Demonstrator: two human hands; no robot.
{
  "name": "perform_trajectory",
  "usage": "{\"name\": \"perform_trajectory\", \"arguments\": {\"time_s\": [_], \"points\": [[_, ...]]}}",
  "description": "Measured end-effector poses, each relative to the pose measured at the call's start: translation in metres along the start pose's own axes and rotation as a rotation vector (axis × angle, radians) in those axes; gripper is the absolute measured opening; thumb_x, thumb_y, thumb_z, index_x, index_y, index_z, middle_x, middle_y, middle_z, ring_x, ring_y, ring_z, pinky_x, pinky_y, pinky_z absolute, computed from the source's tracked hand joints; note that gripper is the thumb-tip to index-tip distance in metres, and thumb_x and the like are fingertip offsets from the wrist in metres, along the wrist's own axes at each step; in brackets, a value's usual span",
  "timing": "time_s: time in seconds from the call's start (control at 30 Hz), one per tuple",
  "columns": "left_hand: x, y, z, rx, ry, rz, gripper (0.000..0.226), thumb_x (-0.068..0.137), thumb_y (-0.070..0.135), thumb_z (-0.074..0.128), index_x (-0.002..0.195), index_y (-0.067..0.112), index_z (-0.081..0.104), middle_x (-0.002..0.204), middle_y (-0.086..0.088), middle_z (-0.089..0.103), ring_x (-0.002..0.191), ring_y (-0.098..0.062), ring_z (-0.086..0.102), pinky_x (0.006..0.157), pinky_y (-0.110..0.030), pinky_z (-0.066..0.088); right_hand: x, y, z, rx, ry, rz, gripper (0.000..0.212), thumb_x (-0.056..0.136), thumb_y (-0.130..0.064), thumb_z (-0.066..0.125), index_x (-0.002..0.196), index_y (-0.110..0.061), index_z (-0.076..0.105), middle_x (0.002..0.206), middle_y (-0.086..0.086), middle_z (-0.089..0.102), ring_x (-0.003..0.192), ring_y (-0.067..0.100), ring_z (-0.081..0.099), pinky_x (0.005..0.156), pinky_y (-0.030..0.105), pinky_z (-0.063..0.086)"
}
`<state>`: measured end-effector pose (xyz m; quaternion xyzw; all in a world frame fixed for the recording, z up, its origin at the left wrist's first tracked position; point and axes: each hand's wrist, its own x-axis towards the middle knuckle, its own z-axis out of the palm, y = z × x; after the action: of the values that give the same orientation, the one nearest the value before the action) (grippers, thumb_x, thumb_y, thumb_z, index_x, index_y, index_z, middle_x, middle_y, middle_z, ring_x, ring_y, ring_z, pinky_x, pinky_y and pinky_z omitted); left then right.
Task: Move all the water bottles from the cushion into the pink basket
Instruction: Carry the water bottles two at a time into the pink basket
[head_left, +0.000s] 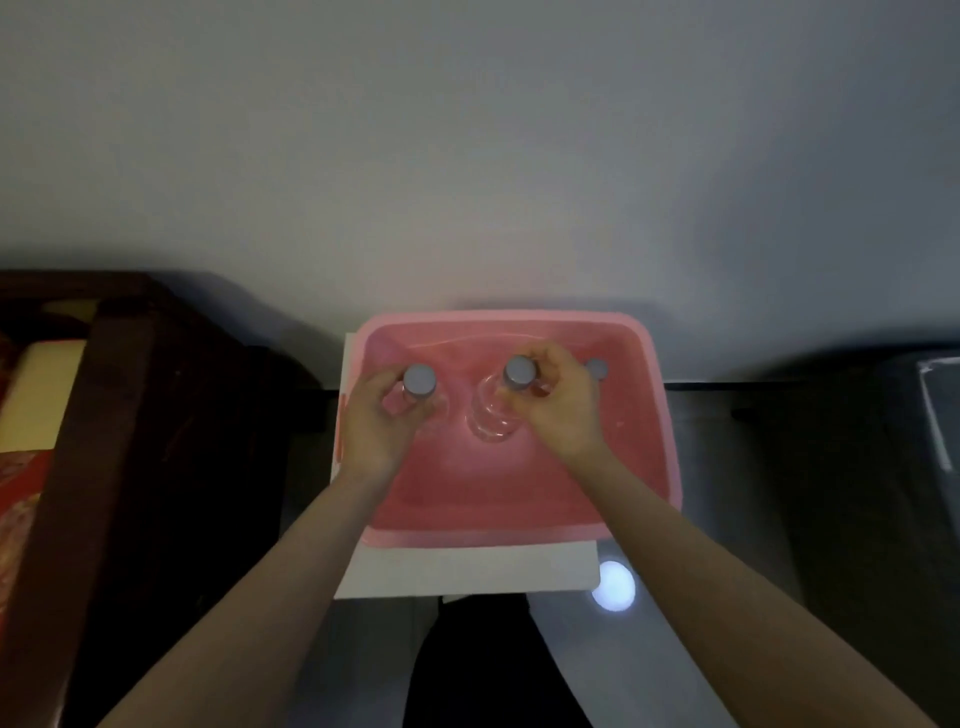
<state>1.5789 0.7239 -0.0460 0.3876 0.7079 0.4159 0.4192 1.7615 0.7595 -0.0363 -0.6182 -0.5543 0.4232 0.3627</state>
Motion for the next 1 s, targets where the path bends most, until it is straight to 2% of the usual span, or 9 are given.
{"name": "perform_trajectory", "arguments": {"time_s": [0.13, 0.3, 0.4, 0.47, 0.53, 0.7, 0.83, 0.93, 1.0], "points": [[0.018, -0.025, 0.018, 0.051, 0.043, 0.001, 0.03, 0.072, 0.015, 0.081, 0.1, 0.012, 0.071, 0.104, -0.009, 0.07, 0.1, -0.025, 0.065, 0.091, -0.045, 0.051, 0.015, 0.021, 0.026, -0.119, -0.06, -0.047, 0.024, 0.069, -0.012, 0.075, 0.087, -0.021, 0.062, 0.08, -0.004, 0.067, 0.079, 0.018, 0.064, 0.073, 0.033, 0.053], [0.041, -0.048, 0.035, 0.06, 0.102, -0.022, 0.027, 0.071, 0.006, 0.08, 0.091, 0.02, 0.068, 0.101, -0.008, 0.068, 0.099, -0.03, 0.064, 0.089, -0.048, 0.052, 0.031, 0.039, 0.049, -0.248, -0.1, -0.074, 0.027, 0.076, -0.008, 0.068, 0.09, -0.026, 0.054, 0.081, -0.009, 0.063, 0.073, 0.01, 0.056, 0.066, 0.024, 0.043], [0.05, -0.056, 0.04, 0.055, 0.117, -0.001, 0.033, 0.072, 0.004, 0.077, 0.093, 0.025, 0.065, 0.103, -0.005, 0.068, 0.101, -0.03, 0.064, 0.09, -0.042, 0.051, 0.038, 0.047, 0.058, -0.291, -0.068, -0.035, 0.029, 0.077, -0.001, 0.064, 0.092, -0.023, 0.052, 0.082, -0.004, 0.064, 0.074, 0.018, 0.059, 0.065, 0.035, 0.046], [0.057, -0.059, 0.042, 0.03, 0.087, -0.037, 0.03, 0.075, 0.007, 0.074, 0.101, 0.019, 0.065, 0.11, -0.006, 0.068, 0.102, -0.024, 0.063, 0.09, -0.04, 0.051, 0.042, 0.05, 0.062, -0.296, -0.03, 0.0, 0.029, 0.076, -0.002, 0.064, 0.092, -0.023, 0.052, 0.08, -0.004, 0.064, 0.073, 0.017, 0.058, 0.063, 0.033, 0.044], [0.063, -0.061, 0.046, 0.028, 0.106, -0.04, 0.025, 0.074, 0.008, 0.076, 0.094, 0.02, 0.067, 0.1, -0.001, 0.071, 0.096, -0.02, 0.066, 0.089, -0.04, 0.053, 0.045, 0.053, 0.064, -0.302, -0.003, 0.026, 0.03, 0.075, -0.001, 0.064, 0.091, -0.022, 0.051, 0.079, -0.002, 0.063, 0.072, 0.016, 0.056, 0.062, 0.031, 0.042], [0.068, -0.064, 0.052, -0.058, 0.054, -0.051, 0.03, 0.072, -0.003, 0.074, 0.092, 0.018, 0.065, 0.099, -0.007, 0.071, 0.094, -0.019, 0.067, 0.087, -0.033, 0.052, 0.041, 0.063, 0.066, -0.356, -0.05, 0.009, 0.029, 0.077, 0.003, 0.06, 0.098, -0.015, 0.053, 0.092, 0.006, 0.062, 0.083, 0.027, 0.057, 0.067, 0.041, 0.047], [0.068, -0.07, 0.057, -0.05, 0.045, -0.029, 0.033, 0.072, -0.001, 0.076, 0.09, 0.024, 0.066, 0.098, -0.004, 0.07, 0.088, -0.006, 0.066, 0.077, -0.012, 0.048, 0.04, 0.063, 0.07, -0.388, -0.06, -0.008, 0.026, 0.078, 0.002, 0.057, 0.099, -0.013, 0.053, 0.096, 0.009, 0.062, 0.087, 0.03, 0.058, 0.07, 0.045, 0.048], [0.067, -0.072, 0.061, -0.077, 0.06, -0.051, 0.032, 0.072, 0.0, 0.075, 0.092, 0.024, 0.067, 0.1, -0.004, 0.07, 0.095, -0.018, 0.067, 0.085, -0.027, 0.052, 0.04, 0.061, 0.071, -0.389, -0.059, -0.01, 0.021, 0.08, 0.002, 0.056, 0.098, -0.01, 0.053, 0.095, 0.009, 0.061, 0.087, 0.032, 0.057, 0.07, 0.046, 0.047], [0.067, -0.073, 0.061, -0.042, 0.066, -0.043, 0.03, 0.073, 0.002, 0.075, 0.095, 0.021, 0.068, 0.101, -0.003, 0.07, 0.096, -0.017, 0.066, 0.087, -0.031, 0.052, 0.04, 0.059, 0.071, -0.386, -0.051, -0.007, 0.02, 0.081, 0.002, 0.056, 0.097, -0.01, 0.053, 0.094, 0.008, 0.061, 0.086, 0.031, 0.057, 0.069, 0.045, 0.046]]}}
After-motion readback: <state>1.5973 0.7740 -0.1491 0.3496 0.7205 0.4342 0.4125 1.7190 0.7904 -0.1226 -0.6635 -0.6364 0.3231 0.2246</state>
